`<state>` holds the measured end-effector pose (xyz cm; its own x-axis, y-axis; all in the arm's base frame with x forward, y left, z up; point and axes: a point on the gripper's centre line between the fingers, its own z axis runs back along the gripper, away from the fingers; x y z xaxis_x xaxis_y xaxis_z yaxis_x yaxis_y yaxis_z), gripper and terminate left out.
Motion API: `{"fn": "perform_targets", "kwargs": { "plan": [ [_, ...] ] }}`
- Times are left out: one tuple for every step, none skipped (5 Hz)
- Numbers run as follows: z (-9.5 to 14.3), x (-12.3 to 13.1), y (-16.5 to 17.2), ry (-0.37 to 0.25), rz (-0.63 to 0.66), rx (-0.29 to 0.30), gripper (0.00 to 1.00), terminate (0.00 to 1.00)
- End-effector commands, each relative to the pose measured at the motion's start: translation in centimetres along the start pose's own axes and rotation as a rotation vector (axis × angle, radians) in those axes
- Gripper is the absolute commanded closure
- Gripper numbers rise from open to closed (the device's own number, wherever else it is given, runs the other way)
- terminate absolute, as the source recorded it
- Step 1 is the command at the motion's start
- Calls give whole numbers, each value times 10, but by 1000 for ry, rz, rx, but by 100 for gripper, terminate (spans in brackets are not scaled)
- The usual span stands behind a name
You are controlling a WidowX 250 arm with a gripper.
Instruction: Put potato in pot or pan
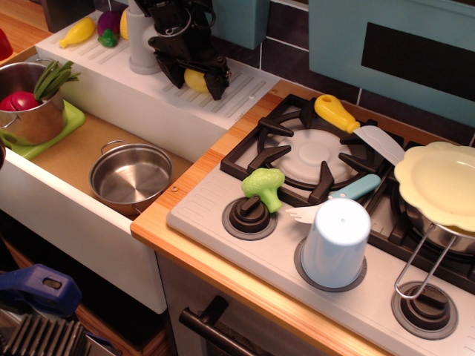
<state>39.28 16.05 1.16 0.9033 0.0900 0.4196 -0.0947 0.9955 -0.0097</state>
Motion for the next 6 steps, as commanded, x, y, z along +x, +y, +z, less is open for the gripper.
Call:
{"fn": "perform_targets", "kwargs": {
  "plan": [
    [5,28,12,-95,-47,21,100,0],
    [14,24,2,-72,-15,30,100,0],
    [29,18,-9,-25,14,31,100,0],
    [45,6,-12,54,29,39,100,0],
    [63,-12,-8,155,34,48,100,0],
    [77,-27,3,270,17,48,100,0]
  ]
}}
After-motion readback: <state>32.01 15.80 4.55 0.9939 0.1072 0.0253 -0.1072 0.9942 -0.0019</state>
